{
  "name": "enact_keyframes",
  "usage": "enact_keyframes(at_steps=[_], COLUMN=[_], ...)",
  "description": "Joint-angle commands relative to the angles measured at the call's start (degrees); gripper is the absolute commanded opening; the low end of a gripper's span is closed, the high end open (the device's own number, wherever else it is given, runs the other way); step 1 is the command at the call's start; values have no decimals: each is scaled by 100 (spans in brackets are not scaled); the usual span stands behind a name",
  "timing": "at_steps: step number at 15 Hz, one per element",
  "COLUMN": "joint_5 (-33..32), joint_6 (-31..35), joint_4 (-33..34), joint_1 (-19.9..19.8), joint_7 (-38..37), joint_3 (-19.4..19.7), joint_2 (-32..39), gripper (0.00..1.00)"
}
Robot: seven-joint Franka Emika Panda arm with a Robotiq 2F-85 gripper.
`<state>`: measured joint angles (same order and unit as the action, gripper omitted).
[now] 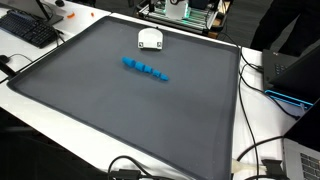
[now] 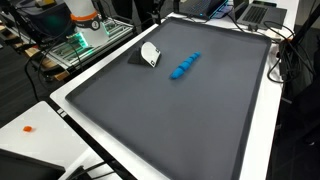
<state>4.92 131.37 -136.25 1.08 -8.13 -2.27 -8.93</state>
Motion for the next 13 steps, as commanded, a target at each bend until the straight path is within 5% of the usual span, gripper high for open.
enact_keyframes(at_steps=[1,13], joint_5=[-196,-196], joint_6=[-183,-45], joint_4=[61,148], joint_1=[45,116], joint_7=[249,512], joint_3=[-37,-66], joint_2=[-84,-24], gripper=[100,100])
